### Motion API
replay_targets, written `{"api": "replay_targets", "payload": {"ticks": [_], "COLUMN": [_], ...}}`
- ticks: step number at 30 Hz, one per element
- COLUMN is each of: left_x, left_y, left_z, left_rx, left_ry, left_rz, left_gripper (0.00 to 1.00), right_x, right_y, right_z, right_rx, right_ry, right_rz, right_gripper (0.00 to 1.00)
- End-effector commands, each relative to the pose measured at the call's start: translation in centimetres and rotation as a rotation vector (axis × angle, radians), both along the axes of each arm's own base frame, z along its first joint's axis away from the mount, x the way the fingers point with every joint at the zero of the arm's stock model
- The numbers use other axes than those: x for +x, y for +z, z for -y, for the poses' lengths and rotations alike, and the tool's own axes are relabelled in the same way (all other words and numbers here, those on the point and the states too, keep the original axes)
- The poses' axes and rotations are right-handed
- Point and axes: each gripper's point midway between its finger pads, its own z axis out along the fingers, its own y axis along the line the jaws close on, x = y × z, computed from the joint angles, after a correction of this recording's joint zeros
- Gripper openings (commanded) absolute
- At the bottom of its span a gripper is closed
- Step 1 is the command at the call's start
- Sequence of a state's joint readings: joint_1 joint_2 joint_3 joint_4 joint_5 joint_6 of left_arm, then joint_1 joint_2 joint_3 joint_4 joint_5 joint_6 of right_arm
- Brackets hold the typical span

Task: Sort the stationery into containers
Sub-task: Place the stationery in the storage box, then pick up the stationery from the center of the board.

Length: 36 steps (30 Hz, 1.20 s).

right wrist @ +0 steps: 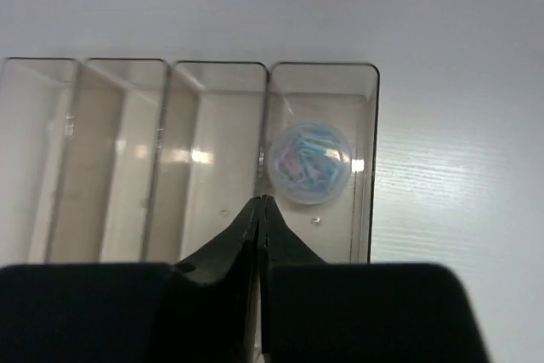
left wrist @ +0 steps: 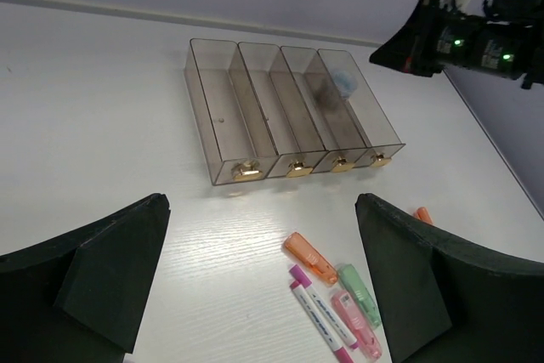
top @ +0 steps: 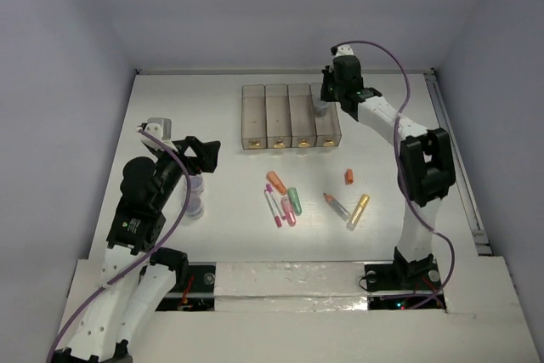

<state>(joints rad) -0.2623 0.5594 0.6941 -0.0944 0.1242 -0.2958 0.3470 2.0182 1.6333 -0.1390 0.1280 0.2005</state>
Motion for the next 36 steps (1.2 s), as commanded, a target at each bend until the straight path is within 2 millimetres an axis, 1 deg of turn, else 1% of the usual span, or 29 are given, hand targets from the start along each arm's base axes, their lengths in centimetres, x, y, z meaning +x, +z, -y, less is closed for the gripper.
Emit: {"api": "replay_targets", "payload": {"ticks": [1, 3, 4, 6, 7, 8, 9, 10, 11, 12, 13, 15, 17, 18, 19, 21, 22, 24, 25, 26, 27, 28, 29, 30, 31, 32, 33, 35, 36], "left_x": [0.2, 0.2, 0.3, 0.2, 0.1, 0.1, 0.2, 0.3, 0.3, 0.4, 0.3, 0.3, 0.0, 0.0, -0.1, -0.7, -0.9, -1.2, -1.1, -1.1, -1.0, -1.0, -1.0, -1.0, -0.9, -0.9, -0.8, -0.9, -0.9], "left_y": [1.2, 1.3, 1.2, 1.3, 1.5, 1.5, 1.6, 1.7, 1.8, 1.6, 2.0, 2.3, 3.0, 3.0, 3.1, 3.7, 3.9, 4.3, 4.3, 4.2, 4.2, 4.1, 4.1, 4.2, 4.2, 4.1, 4.1, 4.0, 4.1], "left_z": [0.4, 0.3, 0.4, 0.1, 0.0, -0.1, -0.4, -0.9, -1.1, -1.7, -2.0, -3.5, -4.4, -5.7, -6.3, -8.2, -8.8, -9.9, -9.9, -9.8, -9.7, -9.5, -9.4, -9.4, -9.3, -9.3, -9.1, -8.9, -8.9], "left_rx": [-0.004, -0.004, -0.004, -0.005, -0.004, -0.005, -0.004, -0.001, 0.001, 0.005, 0.002, -0.002, -0.011, -0.018, -0.026, -0.051, -0.061, -0.075, -0.077, -0.076, -0.078, -0.075, -0.076, -0.076, -0.076, -0.074, -0.074, -0.074, -0.074], "left_ry": [-0.018, -0.016, -0.016, -0.007, -0.005, -0.001, 0.019, 0.042, 0.054, 0.086, 0.105, 0.184, 0.231, 0.297, 0.332, 0.438, 0.466, 0.525, 0.528, 0.524, 0.516, 0.507, 0.501, 0.498, 0.498, 0.495, 0.484, 0.473, 0.468], "left_rz": [0.052, 0.053, 0.052, 0.056, 0.061, 0.063, 0.065, 0.062, 0.061, 0.052, 0.062, 0.067, 0.082, 0.078, 0.075, 0.077, 0.084, 0.092, 0.090, 0.088, 0.090, 0.090, 0.092, 0.092, 0.091, 0.090, 0.089, 0.090, 0.095], "left_gripper": [0.88, 0.87, 0.87, 0.83, 0.81, 0.79, 0.76, 0.71, 0.67, 0.62, 0.56, 0.53, 0.53, 0.53, 0.54, 0.56, 0.57, 0.64, 0.67, 0.76, 0.80, 0.85, 0.87, 0.89, 0.91, 0.93, 0.93, 0.94, 0.95], "right_x": [-2.4, -4.9, -7.3, -9.9, -12.7, -14.1, -15.5, -17.9, -19.0, -19.9, -20.8, -22.7, -23.3, -23.5, -24.1, -24.6, -25.2, -25.2, -25.4, -25.0, -25.4, -26.0, -25.7, -26.5, -26.5, -27.0, -27.7, -28.2, -27.4], "right_y": [7.3, 7.0, 6.3, 5.9, 5.4, 4.5, 4.2, 4.1, 4.0, 3.5, 3.5, 2.9, 2.2, 2.6, 1.4, 0.9, -0.7, -1.6, -1.2, -2.7, -3.1, -2.5, -4.2, -4.4, -4.8, -4.1, -5.0, -5.6, -6.3], "right_z": [-4.5, -8.3, -11.8, -15.9, -19.3, -20.9, -22.4, -25.0, -26.1, -27.3, -28.3, -30.7, -31.7, -32.4, -33.2, -34.3, -35.0, -35.8, -36.7, -37.1, -37.9, -38.9, -39.3, -40.1, -40.2, -41.3, -41.9, -42.5, -42.7], "right_rx": [0.160, 0.184, 0.179, 0.185, 0.189, 0.197, 0.204, 0.215, 0.220, 0.223, 0.227, 0.210, 0.182, 0.189, 0.185, 0.204, 0.188, 0.185, 0.191, 0.177, 0.167, 0.163, 0.141, 0.137, 0.128, 0.137, 0.128, 0.118, 0.100], "right_ry": [0.137, 0.255, 0.331, 0.428, 0.506, 0.543, 0.585, 0.649, 0.679, 0.710, 0.738, 0.797, 0.808, 0.816, 0.828, 0.831, 0.834, 0.810, 0.812, 0.796, 0.801, 0.810, 0.807, 0.824, 0.823, 0.842, 0.855, 0.865, 0.835], "right_rz": [0.153, 0.128, 0.107, 0.112, 0.102, 0.084, 0.076, 0.074, 0.072, 0.065, 0.068, 0.069, 0.060, 0.062, 0.040, 0.026, -0.006, -0.026, -0.025, -0.042, -0.045, -0.045, -0.067, -0.072, -0.083, -0.066, -0.076, -0.081, -0.071], "right_gripper": [0.00, 0.00, 0.00, 0.00, 0.00, 0.00, 0.07, 0.14, 0.23, 0.47, 0.56, 0.75, 0.81, 0.85, 0.87, 0.90, 0.91, 0.93, 0.93, 0.94, 0.95, 0.95, 0.96, 0.96, 0.97, 0.97, 0.98, 0.98, 0.98]}}
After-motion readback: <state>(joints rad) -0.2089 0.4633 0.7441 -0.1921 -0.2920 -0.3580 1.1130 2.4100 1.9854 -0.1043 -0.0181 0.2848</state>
